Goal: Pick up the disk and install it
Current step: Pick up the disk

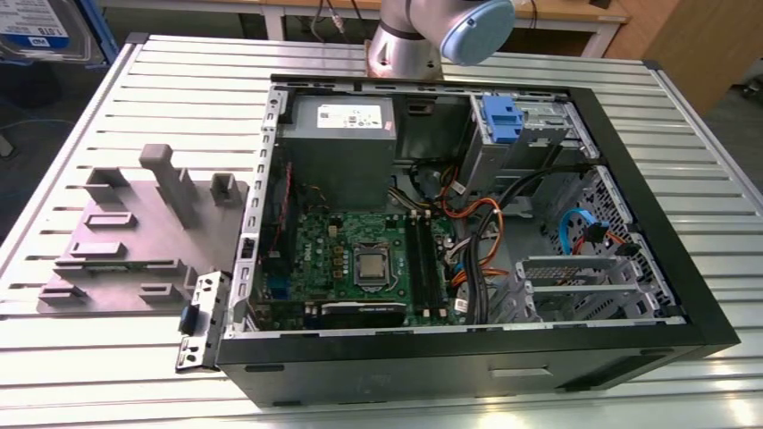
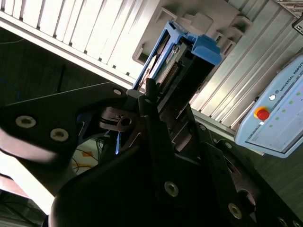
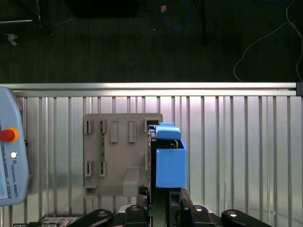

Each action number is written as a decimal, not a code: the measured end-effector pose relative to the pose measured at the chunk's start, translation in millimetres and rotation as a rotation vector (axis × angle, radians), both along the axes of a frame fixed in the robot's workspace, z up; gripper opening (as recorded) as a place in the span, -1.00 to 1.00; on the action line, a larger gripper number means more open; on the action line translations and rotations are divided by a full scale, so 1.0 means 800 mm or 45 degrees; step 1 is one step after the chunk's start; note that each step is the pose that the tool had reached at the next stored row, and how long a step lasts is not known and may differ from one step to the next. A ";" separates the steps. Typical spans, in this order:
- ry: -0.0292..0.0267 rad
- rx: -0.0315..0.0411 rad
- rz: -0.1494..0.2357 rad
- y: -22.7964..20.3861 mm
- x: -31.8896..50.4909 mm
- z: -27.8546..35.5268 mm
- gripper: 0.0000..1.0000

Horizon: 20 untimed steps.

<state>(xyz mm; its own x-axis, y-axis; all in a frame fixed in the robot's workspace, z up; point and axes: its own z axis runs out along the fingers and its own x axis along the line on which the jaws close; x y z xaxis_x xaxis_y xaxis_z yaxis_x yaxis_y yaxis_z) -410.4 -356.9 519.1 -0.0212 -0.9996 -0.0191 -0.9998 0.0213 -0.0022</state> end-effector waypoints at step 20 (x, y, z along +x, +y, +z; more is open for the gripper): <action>0.0001 -0.0002 0.000 0.0000 0.017 0.0002 -0.30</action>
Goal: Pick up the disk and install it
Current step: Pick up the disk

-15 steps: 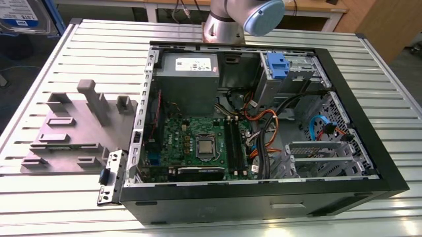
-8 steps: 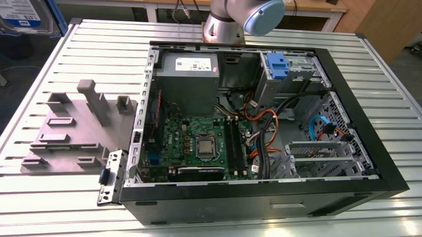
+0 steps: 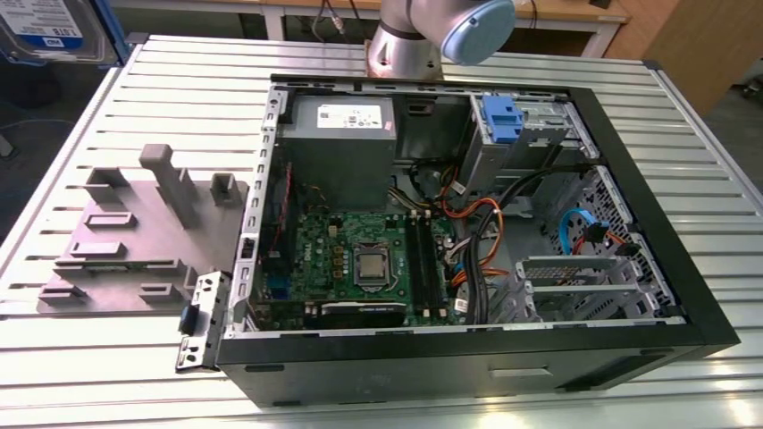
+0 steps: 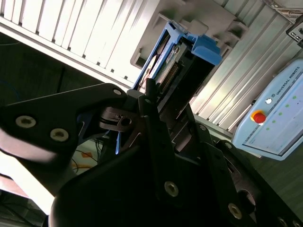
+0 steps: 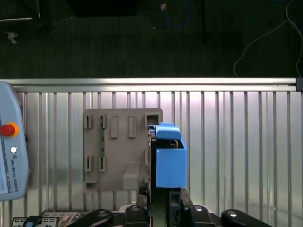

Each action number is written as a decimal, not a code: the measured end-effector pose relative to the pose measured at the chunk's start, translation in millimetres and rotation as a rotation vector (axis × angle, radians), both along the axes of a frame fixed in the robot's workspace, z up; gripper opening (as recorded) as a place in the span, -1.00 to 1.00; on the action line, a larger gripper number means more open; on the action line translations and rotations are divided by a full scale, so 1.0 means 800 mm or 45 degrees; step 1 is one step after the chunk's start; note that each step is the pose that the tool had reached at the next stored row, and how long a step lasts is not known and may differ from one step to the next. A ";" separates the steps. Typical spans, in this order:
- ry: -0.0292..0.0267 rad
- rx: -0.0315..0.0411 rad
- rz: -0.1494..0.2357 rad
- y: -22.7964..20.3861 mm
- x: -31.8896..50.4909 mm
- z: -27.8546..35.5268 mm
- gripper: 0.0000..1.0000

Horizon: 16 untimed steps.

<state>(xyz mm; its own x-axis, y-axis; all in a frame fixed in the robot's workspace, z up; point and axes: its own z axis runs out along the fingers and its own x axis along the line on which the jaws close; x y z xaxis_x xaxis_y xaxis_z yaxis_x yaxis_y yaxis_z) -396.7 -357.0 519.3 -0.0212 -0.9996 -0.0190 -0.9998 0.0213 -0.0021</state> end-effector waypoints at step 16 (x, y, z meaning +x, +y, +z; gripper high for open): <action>0.0001 0.0002 0.000 0.0000 0.021 0.0000 -0.30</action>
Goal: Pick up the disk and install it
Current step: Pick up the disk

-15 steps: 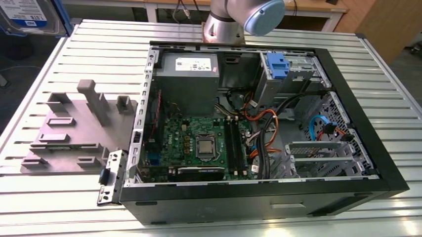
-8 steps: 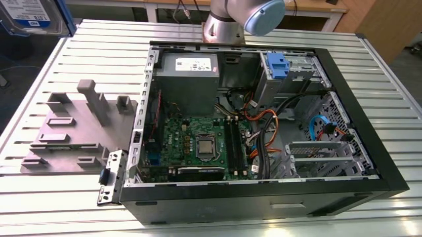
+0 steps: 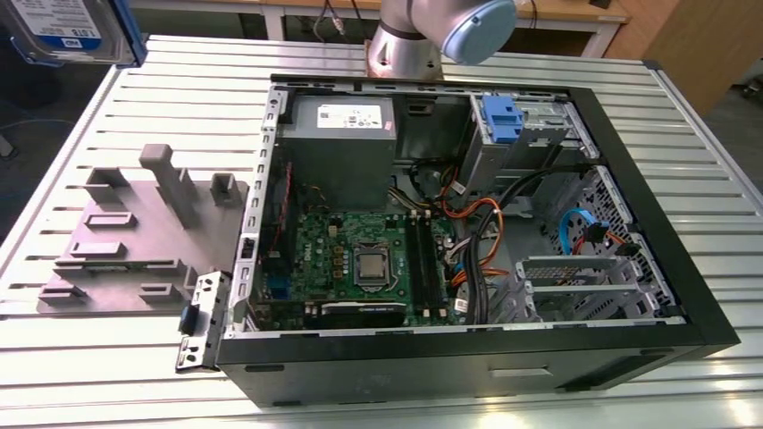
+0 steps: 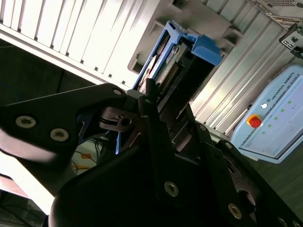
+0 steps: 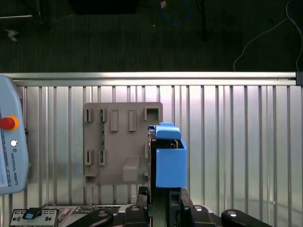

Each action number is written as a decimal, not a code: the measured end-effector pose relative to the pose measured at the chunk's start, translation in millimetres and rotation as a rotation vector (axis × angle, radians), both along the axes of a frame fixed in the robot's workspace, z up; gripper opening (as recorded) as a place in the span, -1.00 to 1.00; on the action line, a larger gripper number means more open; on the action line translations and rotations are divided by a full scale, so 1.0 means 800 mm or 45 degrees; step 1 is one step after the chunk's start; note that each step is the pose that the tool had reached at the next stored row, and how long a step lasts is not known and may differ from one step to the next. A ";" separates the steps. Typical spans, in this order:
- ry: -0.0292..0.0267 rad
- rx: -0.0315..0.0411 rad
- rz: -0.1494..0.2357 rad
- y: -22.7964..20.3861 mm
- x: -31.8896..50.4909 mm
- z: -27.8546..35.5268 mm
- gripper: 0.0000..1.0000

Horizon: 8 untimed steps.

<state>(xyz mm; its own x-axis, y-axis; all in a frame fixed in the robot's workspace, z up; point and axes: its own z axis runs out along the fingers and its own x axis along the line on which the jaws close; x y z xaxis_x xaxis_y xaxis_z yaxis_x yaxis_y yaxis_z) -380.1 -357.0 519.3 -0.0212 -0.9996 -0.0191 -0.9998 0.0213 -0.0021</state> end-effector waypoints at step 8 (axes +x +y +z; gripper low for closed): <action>0.0000 0.0000 0.000 0.0000 0.015 0.0000 -0.30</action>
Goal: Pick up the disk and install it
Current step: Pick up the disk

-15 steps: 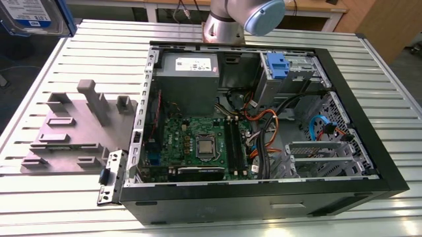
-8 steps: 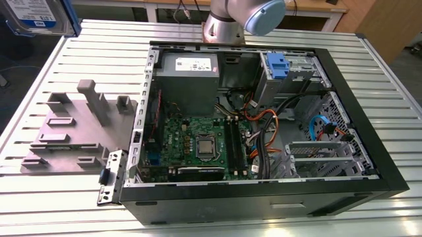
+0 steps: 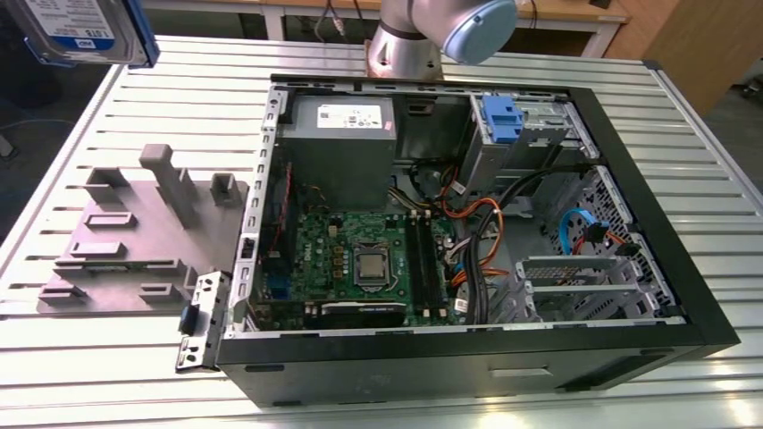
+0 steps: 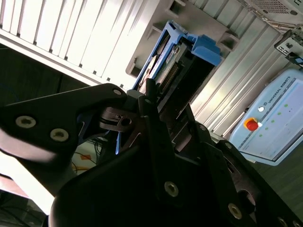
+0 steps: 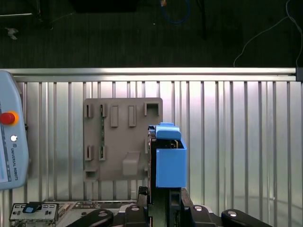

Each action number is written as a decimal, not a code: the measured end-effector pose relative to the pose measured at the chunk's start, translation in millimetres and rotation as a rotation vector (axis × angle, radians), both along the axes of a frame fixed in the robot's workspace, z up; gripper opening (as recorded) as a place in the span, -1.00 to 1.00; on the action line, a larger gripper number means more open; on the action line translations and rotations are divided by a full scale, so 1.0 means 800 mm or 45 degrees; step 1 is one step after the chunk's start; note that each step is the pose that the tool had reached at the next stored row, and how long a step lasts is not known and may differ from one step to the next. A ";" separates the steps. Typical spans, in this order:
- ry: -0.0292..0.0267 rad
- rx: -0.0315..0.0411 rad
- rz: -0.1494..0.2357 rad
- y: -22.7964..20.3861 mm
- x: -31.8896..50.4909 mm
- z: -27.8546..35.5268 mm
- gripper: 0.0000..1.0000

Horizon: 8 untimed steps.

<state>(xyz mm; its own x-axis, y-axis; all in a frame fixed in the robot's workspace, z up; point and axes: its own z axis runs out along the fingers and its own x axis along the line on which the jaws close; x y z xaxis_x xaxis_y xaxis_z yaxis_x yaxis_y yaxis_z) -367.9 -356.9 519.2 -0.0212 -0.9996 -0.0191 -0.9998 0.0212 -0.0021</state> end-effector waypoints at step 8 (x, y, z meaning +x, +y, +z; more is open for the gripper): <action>-0.0001 0.0000 0.000 0.0000 0.018 -0.0001 -0.30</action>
<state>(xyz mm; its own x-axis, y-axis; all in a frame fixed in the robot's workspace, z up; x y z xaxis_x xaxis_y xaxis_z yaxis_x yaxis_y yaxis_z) -353.4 -356.9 519.2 -0.0213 -0.9996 -0.0191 -0.9998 0.0213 -0.0021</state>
